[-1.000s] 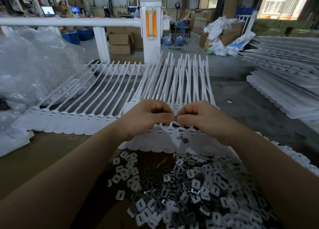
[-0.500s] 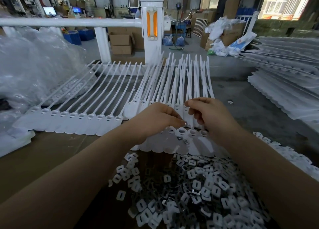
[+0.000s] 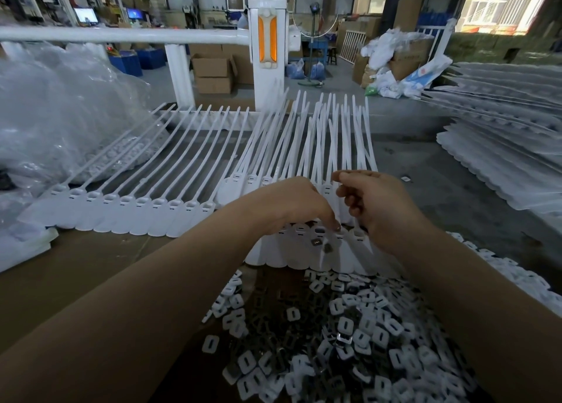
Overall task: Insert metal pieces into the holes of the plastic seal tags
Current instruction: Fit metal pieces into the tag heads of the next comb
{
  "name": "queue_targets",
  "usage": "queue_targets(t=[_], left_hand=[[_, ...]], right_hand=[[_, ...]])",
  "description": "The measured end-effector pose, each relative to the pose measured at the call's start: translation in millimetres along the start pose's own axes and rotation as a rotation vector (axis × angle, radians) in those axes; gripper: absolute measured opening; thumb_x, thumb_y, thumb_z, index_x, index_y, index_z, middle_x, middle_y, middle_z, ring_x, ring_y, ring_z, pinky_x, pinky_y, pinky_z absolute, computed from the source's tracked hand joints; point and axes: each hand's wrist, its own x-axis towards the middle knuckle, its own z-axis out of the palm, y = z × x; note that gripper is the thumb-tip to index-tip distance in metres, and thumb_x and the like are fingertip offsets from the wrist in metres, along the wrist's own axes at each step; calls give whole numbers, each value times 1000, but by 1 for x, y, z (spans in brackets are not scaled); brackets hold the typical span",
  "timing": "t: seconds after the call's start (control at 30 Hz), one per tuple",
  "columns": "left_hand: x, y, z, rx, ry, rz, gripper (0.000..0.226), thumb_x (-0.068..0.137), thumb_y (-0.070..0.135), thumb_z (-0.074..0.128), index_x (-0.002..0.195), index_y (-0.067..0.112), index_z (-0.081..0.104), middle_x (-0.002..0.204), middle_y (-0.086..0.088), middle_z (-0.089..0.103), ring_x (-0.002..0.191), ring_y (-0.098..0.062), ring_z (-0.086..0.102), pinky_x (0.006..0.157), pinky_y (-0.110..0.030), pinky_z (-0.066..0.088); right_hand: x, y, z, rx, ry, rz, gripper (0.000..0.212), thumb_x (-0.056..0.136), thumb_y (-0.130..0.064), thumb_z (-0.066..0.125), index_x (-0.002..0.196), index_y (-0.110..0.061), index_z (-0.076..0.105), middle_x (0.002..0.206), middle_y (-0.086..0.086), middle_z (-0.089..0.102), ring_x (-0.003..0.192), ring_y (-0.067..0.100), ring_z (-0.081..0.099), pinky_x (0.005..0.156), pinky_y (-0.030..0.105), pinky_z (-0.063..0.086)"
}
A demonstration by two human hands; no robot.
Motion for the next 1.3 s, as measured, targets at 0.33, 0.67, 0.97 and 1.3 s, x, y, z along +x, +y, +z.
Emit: queue_targets(t=[0.33,0.67,0.97,1.3], left_hand=[[6,9,2,199,-28,-22,38,76,37,81,104,14,70,97,-1,64,83,-16,59,57,-27,41],[7,13,2,238,-41,-11,41,76,34,81,108,13,67,99,-2,64,87,-17,60,71,-29,50],[3,10,5,225,-6,-7,38,78,36,79,108,13,71,108,-6,69,99,-22,64,92,-41,54],[4,9,6,242,-4,2,35,78,32,79,106,14,72,105,-6,70,98,-23,65,94,-43,53]], right_hand=[[-4,-1,4,-85,8,-28,14,94,-17,59,90,-17,72,68,-4,65,61,8,48,52,22,38],[-7,-3,4,-101,3,-21,15,94,-18,58,89,-19,72,66,-6,65,60,7,48,51,21,38],[-8,-3,4,-115,-4,-31,17,95,-17,57,88,-21,72,65,-7,65,60,6,49,53,21,38],[-9,-3,4,-129,-5,-16,17,94,-20,57,87,-23,73,67,-8,65,60,7,47,47,21,37]])
